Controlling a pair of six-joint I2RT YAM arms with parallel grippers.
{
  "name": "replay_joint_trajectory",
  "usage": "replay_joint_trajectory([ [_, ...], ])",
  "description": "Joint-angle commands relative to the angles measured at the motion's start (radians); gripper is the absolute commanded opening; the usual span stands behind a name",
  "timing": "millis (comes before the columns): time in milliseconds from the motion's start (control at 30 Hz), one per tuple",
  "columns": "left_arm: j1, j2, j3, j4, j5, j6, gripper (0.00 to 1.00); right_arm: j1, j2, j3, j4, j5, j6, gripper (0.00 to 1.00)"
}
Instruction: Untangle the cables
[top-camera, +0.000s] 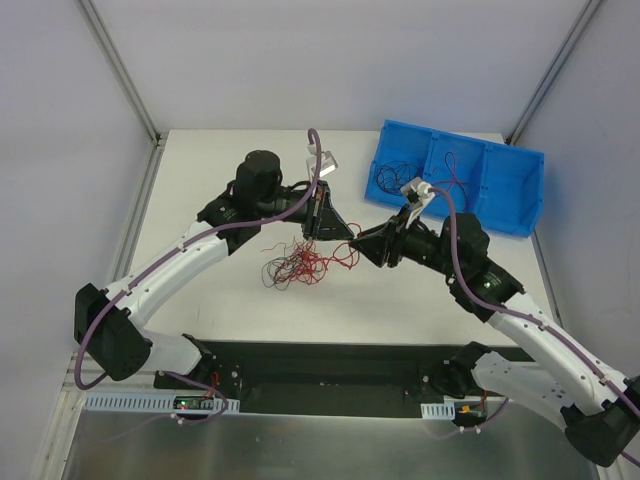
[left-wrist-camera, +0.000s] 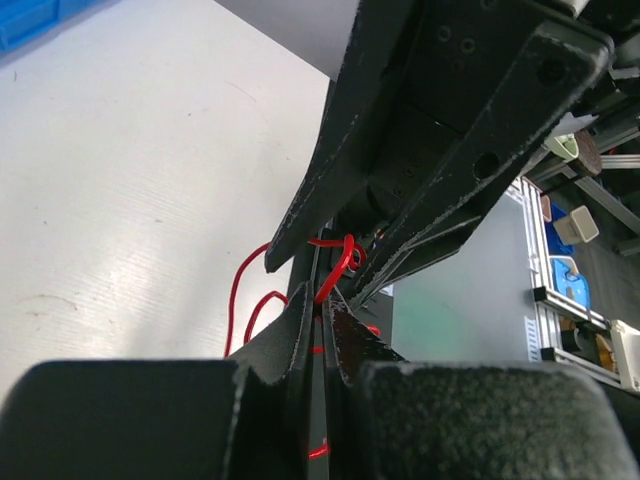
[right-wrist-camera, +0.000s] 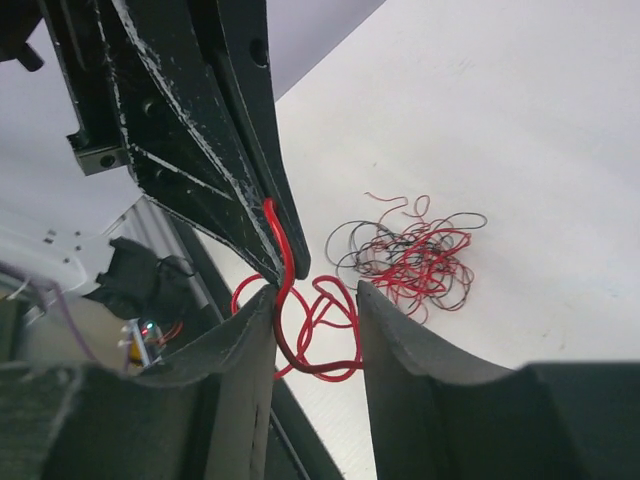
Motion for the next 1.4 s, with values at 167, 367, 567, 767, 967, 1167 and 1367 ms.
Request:
replay_joint_trajectory([
  [167,-0.004,-0.03,0.076,0.044,0.171,-0.109,0.0,0.144,0.108,-0.021,0.091,0.698,-0.029,0.45],
  [367,-0.004,-0.071,0.082,0.087,0.215,-0.156,0.0,0.144,0.232,-0.018,0.193,0.802,0.008,0.48],
  [567,-0.002,-0.1,0.067,0.086,0.215,-0.165,0.0,0.143,0.251,-0.003,0.26,0.717,-0.009,0.49],
  [767,0.024,-0.102,0.076,0.08,0.18,-0.178,0.0,0.135,0.181,-0.055,0.182,0.697,-0.019,0.56],
  [967,0.101,-0.088,0.064,0.07,0.142,-0.24,0.0,0.052,-0.039,-0.127,0.013,0.511,-0.123,0.67],
  [1167,0.137,-0.053,0.07,0.07,0.174,-0.268,0.0,0.054,-0.149,-0.116,0.002,0.271,-0.193,0.74],
  [1367,0.137,-0.056,0.084,0.072,0.174,-0.279,0.0,0.109,-0.039,-0.086,0.166,0.291,-0.133,0.74],
])
